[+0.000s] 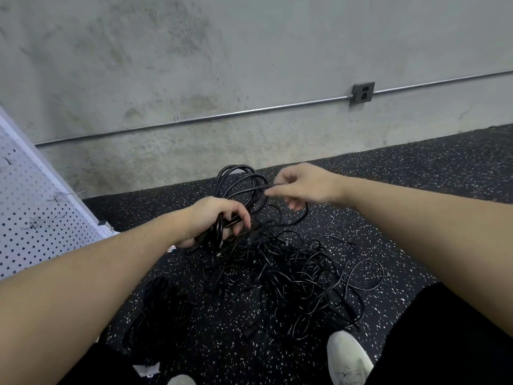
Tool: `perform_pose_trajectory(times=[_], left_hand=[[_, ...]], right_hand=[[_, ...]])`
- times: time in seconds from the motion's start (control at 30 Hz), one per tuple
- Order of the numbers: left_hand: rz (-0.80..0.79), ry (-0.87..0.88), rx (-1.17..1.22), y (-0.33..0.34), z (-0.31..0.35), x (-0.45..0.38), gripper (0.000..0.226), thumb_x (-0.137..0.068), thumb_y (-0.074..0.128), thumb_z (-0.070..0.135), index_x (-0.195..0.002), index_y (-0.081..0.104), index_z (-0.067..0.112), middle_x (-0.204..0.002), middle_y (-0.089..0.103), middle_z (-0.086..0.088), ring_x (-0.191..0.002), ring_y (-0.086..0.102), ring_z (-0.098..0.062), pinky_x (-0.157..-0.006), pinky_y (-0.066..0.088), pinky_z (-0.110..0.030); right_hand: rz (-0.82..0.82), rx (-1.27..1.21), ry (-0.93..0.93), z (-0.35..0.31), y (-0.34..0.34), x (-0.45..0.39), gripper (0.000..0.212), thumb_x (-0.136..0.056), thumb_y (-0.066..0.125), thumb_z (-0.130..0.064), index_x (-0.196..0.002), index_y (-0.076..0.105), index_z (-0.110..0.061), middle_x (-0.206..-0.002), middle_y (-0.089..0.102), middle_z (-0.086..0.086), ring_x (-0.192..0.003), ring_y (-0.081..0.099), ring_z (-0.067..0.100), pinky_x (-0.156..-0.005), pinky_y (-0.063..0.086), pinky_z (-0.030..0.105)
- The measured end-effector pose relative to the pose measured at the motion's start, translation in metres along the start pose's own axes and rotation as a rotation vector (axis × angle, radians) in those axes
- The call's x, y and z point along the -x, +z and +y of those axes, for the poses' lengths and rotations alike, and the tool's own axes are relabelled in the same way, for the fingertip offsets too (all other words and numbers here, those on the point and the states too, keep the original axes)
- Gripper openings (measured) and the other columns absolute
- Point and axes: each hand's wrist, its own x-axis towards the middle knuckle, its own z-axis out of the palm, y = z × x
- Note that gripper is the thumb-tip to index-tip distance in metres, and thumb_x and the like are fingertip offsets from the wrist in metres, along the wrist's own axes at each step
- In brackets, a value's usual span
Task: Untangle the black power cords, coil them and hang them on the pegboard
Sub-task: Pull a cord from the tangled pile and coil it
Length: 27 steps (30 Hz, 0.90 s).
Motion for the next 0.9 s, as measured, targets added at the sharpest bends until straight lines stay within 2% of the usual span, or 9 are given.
perform_pose_trajectory(times=[0.1,0.2,0.27,0.37,0.43,0.57,0.7,0.8,0.9], left_hand=[[-0.037,0.010,0.064,0.003,0.004,0.002,0.025,-0.061,0.046,0.020,-0.072,0.067,0.012,-0.070,0.054,-0.008,-0.053,0.034,-0.015,-0.048,0.030,-0.024],[-0.098,0.057,0.130,0.009,0.009,0.003,0.015,-0.063,0.043,0.014,-0.066,0.057,0.009,-0.070,0.054,-0.011,-0.048,0.032,-0.013,-0.045,0.031,-0.022],[-0.113,0.080,0.185,0.012,0.013,0.003,0.012,-0.060,0.041,0.012,-0.066,0.050,0.008,-0.070,0.053,-0.014,-0.043,0.031,-0.012,-0.042,0.029,-0.020],[-0.121,0.092,0.208,0.018,0.018,0.002,0.009,-0.059,0.040,0.011,-0.064,0.047,0.009,-0.071,0.052,-0.015,-0.040,0.031,-0.011,-0.041,0.029,-0.018],[-0.124,0.104,0.205,0.019,0.018,0.002,0.009,-0.059,0.040,0.012,-0.061,0.048,0.011,-0.071,0.054,-0.015,-0.041,0.030,-0.011,-0.043,0.023,-0.019],[-0.133,0.119,0.208,0.019,0.016,0.002,0.009,-0.060,0.041,0.013,-0.060,0.050,0.014,-0.076,0.059,-0.014,-0.049,0.036,-0.015,-0.047,0.026,-0.022],[-0.071,0.114,0.261,0.021,0.021,-0.002,0.011,-0.069,0.046,0.010,-0.073,0.053,0.016,-0.082,0.063,-0.010,-0.060,0.049,-0.018,-0.052,0.042,-0.026],[-0.021,0.092,0.268,0.019,0.027,-0.002,0.019,-0.096,0.047,0.003,-0.089,0.056,0.017,-0.092,0.073,-0.012,-0.067,0.062,-0.018,-0.060,0.054,-0.031],[-0.083,0.059,0.292,0.015,0.035,0.005,0.010,-0.093,0.060,0.015,-0.101,0.059,0.020,-0.102,0.077,-0.014,-0.076,0.070,-0.019,-0.067,0.060,-0.034]], right_hand=[[0.148,-0.258,-0.027,-0.006,-0.005,-0.002,0.022,-0.084,0.080,-0.034,-0.088,0.068,-0.017,-0.069,0.062,-0.001,-0.055,0.058,0.014,-0.055,0.050,0.022],[0.206,-0.449,-0.079,-0.015,-0.002,-0.009,0.021,-0.082,0.083,-0.031,-0.095,0.073,-0.018,-0.096,0.077,-0.002,-0.093,0.072,0.018,-0.087,0.057,0.036],[0.191,-0.534,-0.049,-0.020,0.003,-0.012,0.018,-0.087,0.078,-0.031,-0.095,0.064,-0.022,-0.109,0.076,0.000,-0.104,0.070,0.021,-0.096,0.052,0.044],[0.116,-0.768,0.025,-0.023,0.006,-0.011,0.021,-0.097,0.067,-0.024,-0.098,0.046,-0.018,-0.112,0.074,0.012,-0.096,0.071,0.028,-0.078,0.061,0.040],[0.032,-0.848,0.058,-0.028,0.008,-0.008,0.015,-0.102,0.059,-0.025,-0.105,0.053,-0.012,-0.104,0.076,0.015,-0.089,0.075,0.025,-0.065,0.064,0.033],[-0.009,-0.825,0.103,-0.035,0.010,-0.006,0.020,-0.105,0.051,-0.031,-0.096,0.055,-0.013,-0.063,0.059,0.001,-0.063,0.067,0.016,-0.075,0.062,0.036],[0.198,-0.874,0.052,-0.047,0.019,-0.014,0.018,-0.102,0.052,-0.027,-0.090,0.049,-0.015,-0.048,0.032,-0.006,-0.043,0.034,0.012,-0.053,0.044,0.029],[0.371,-0.834,0.058,-0.055,0.021,-0.018,0.017,-0.100,0.054,-0.023,-0.086,0.048,-0.015,-0.045,0.031,-0.007,-0.038,0.028,0.010,-0.042,0.029,0.026],[0.386,-0.834,0.058,-0.055,0.020,-0.018,0.019,-0.101,0.052,-0.022,-0.084,0.045,-0.018,-0.044,0.030,-0.008,-0.038,0.026,0.010,-0.040,0.024,0.024]])
